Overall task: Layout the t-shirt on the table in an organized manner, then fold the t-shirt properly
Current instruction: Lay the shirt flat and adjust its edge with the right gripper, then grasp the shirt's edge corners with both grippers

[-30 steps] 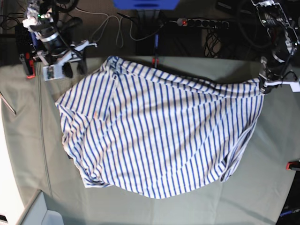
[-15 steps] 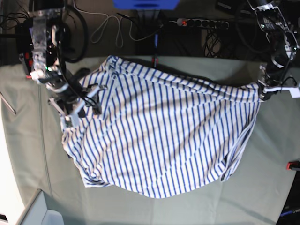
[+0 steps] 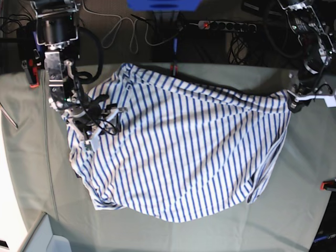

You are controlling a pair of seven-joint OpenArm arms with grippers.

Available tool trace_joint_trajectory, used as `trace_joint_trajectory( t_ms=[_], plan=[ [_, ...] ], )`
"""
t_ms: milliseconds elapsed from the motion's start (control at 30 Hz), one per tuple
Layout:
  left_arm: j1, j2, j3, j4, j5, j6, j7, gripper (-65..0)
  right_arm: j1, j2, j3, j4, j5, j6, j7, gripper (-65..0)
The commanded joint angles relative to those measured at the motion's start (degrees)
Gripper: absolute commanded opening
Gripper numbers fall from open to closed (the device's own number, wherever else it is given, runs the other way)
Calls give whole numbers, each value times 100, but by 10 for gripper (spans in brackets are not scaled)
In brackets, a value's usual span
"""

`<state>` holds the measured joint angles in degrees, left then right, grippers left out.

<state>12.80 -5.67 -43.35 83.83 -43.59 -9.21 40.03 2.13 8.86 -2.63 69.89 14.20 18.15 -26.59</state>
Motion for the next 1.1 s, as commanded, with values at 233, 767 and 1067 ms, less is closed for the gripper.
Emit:
trace_joint_trajectory(
  t_ms=[233, 767, 1067],
  plan=[
    [-27, -158, -21, 113, -85, -50, -87, -441, -103, 50, 39, 101, 35, -9, 158, -650],
    [-36, -334, -73, 122, -93, -50, -87, -437, -2204, 147, 2527, 2871, 88, 18, 211, -650],
    [-45, -308, -531, 113, -93, -50, -87, -437, -2855, -636, 3899, 2888, 53, 1670, 219, -650]
  ],
)
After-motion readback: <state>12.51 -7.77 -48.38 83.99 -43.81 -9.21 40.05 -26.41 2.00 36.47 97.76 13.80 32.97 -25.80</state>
